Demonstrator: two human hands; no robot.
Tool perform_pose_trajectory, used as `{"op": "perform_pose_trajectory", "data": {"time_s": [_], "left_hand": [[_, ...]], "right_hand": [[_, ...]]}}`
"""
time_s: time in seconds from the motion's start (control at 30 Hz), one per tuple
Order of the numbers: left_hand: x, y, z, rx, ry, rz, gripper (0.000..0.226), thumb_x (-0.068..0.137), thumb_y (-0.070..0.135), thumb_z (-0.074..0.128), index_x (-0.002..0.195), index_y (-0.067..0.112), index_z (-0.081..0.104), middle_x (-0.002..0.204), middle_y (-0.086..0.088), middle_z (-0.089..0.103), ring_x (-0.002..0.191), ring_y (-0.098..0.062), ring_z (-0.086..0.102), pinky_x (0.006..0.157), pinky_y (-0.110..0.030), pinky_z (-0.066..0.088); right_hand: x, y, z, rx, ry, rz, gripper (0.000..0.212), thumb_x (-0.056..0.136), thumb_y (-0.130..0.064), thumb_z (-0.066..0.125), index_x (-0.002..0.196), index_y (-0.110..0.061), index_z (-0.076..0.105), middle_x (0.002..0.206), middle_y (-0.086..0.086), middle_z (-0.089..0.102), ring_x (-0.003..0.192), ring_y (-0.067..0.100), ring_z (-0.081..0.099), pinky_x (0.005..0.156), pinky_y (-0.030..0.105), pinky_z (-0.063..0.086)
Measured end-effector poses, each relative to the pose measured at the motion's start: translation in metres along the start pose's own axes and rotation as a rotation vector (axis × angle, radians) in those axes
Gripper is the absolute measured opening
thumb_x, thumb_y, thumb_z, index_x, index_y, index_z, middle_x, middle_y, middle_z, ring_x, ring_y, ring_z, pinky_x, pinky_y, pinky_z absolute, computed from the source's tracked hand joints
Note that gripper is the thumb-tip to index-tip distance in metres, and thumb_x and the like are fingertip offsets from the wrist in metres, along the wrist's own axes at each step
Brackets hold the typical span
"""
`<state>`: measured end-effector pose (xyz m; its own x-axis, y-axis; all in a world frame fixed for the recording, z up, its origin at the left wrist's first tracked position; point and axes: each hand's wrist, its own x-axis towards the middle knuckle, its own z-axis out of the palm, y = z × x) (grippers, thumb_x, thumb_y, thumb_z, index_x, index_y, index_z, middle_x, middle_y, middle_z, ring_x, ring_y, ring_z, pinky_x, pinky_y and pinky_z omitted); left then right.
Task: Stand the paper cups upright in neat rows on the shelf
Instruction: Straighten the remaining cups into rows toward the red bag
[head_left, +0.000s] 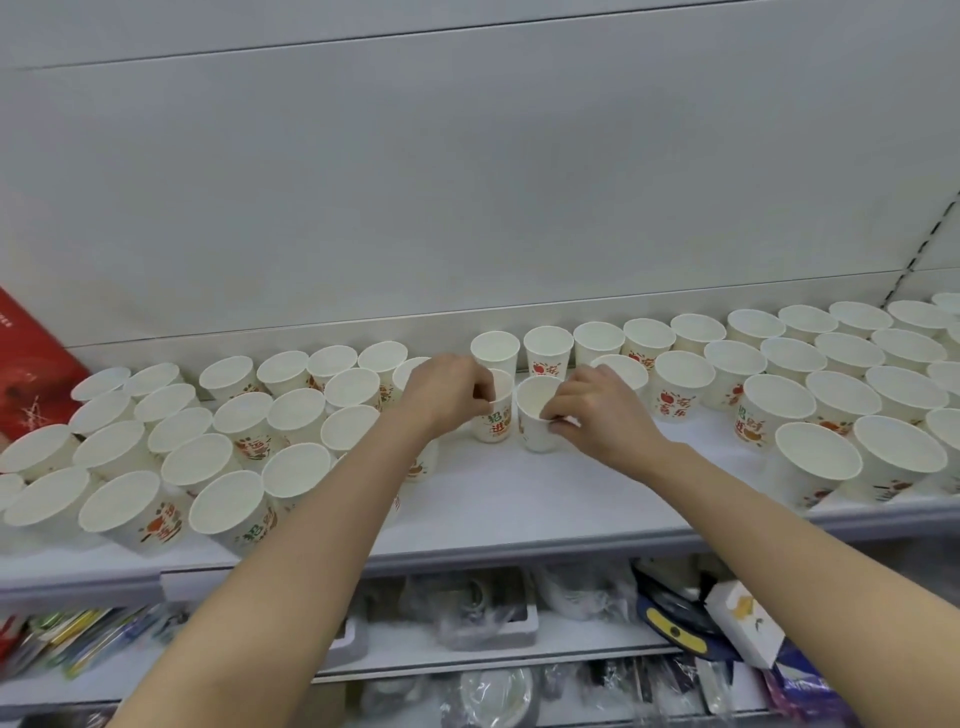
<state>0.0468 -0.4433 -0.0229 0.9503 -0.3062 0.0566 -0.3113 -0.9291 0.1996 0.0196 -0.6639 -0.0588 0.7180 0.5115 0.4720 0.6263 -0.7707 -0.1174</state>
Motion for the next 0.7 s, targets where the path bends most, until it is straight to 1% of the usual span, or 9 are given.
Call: {"op": "perform_pose_trajectory", "data": {"time_s": [0.07, 0.17, 0.23, 0.37, 0.47, 0.53, 0.6, 0.63, 0.7], "left_hand": [[-0.002, 0.001, 0.005, 0.002, 0.022, 0.029, 0.005, 0.082, 0.024, 0.069, 0.085, 0.027, 0.072, 0.088, 0.008, 0.070, 0.089, -0.016, 0.061, 0.065, -0.029, 0.047], [-0.004, 0.001, 0.010, -0.008, 0.069, 0.042, 0.010, 0.081, 0.026, 0.069, 0.090, 0.027, 0.072, 0.090, 0.010, 0.067, 0.090, -0.013, 0.057, 0.064, -0.028, 0.040], [-0.005, 0.002, 0.012, -0.012, 0.096, 0.045, 0.012, 0.079, 0.028, 0.071, 0.092, 0.028, 0.072, 0.091, 0.009, 0.066, 0.090, -0.013, 0.055, 0.066, -0.029, 0.041], [-0.001, 0.008, 0.017, -0.010, 0.123, 0.019, 0.003, 0.080, 0.027, 0.070, 0.083, 0.026, 0.071, 0.085, 0.008, 0.065, 0.090, -0.016, 0.056, 0.065, -0.030, 0.043], [0.002, 0.011, 0.019, -0.021, 0.146, -0.021, 0.003, 0.080, 0.025, 0.070, 0.082, 0.025, 0.072, 0.084, 0.007, 0.067, 0.089, -0.017, 0.057, 0.065, -0.030, 0.044], [0.003, 0.011, 0.019, -0.013, 0.152, -0.028, 0.004, 0.080, 0.024, 0.070, 0.083, 0.026, 0.072, 0.085, 0.006, 0.067, 0.089, -0.017, 0.057, 0.064, -0.029, 0.041], [0.003, 0.012, 0.019, -0.011, 0.140, -0.025, 0.007, 0.078, 0.027, 0.071, 0.085, 0.028, 0.072, 0.085, 0.007, 0.066, 0.089, -0.016, 0.056, 0.062, -0.028, 0.038], [0.003, 0.014, 0.018, -0.015, 0.136, -0.027, 0.010, 0.076, 0.030, 0.072, 0.085, 0.029, 0.071, 0.085, 0.009, 0.066, 0.088, -0.015, 0.056, 0.062, -0.028, 0.036], [0.004, 0.017, 0.019, -0.019, 0.150, -0.029, 0.011, 0.075, 0.036, 0.072, 0.084, 0.030, 0.071, 0.083, 0.011, 0.066, 0.086, -0.013, 0.055, 0.061, -0.027, 0.034]], "right_hand": [[0.003, 0.001, 0.002, -0.007, -0.038, 0.022, 0.015, 0.065, -0.014, 0.081, 0.077, -0.019, 0.072, 0.071, -0.005, 0.067, 0.074, 0.026, 0.053, 0.066, 0.035, 0.037], [0.002, 0.006, 0.001, -0.018, -0.054, 0.053, 0.021, 0.067, -0.017, 0.079, 0.087, -0.019, 0.072, 0.081, -0.004, 0.069, 0.082, 0.026, 0.054, 0.070, 0.036, 0.037], [-0.002, 0.012, -0.001, -0.026, -0.036, 0.061, 0.024, 0.066, -0.017, 0.080, 0.089, -0.019, 0.072, 0.083, -0.004, 0.069, 0.084, 0.025, 0.053, 0.072, 0.036, 0.037], [-0.003, 0.019, -0.005, -0.051, -0.009, 0.049, 0.012, 0.067, -0.015, 0.078, 0.074, -0.019, 0.069, 0.071, -0.007, 0.066, 0.076, 0.024, 0.051, 0.069, 0.035, 0.038], [0.006, 0.026, -0.005, -0.034, -0.020, 0.072, 0.015, 0.066, -0.006, 0.077, 0.068, -0.018, 0.069, 0.065, -0.005, 0.064, 0.070, 0.025, 0.052, 0.062, 0.029, 0.037], [0.012, 0.029, -0.007, -0.050, -0.074, 0.086, 0.021, 0.066, 0.003, 0.072, 0.072, -0.018, 0.071, 0.071, -0.002, 0.067, 0.073, 0.026, 0.056, 0.059, 0.027, 0.032], [0.014, 0.029, -0.008, -0.033, -0.097, 0.104, 0.029, 0.068, 0.006, 0.062, 0.084, -0.016, 0.073, 0.084, 0.002, 0.070, 0.083, 0.028, 0.057, 0.062, 0.028, 0.035], [0.015, 0.025, -0.009, -0.003, -0.083, 0.113, 0.029, 0.069, 0.002, 0.060, 0.088, -0.015, 0.073, 0.087, 0.003, 0.070, 0.086, 0.028, 0.057, 0.065, 0.030, 0.039], [0.016, 0.015, -0.006, 0.012, -0.038, 0.125, 0.015, 0.073, -0.017, 0.065, 0.086, -0.016, 0.072, 0.085, 0.002, 0.069, 0.087, 0.027, 0.056, 0.073, 0.034, 0.042]]}}
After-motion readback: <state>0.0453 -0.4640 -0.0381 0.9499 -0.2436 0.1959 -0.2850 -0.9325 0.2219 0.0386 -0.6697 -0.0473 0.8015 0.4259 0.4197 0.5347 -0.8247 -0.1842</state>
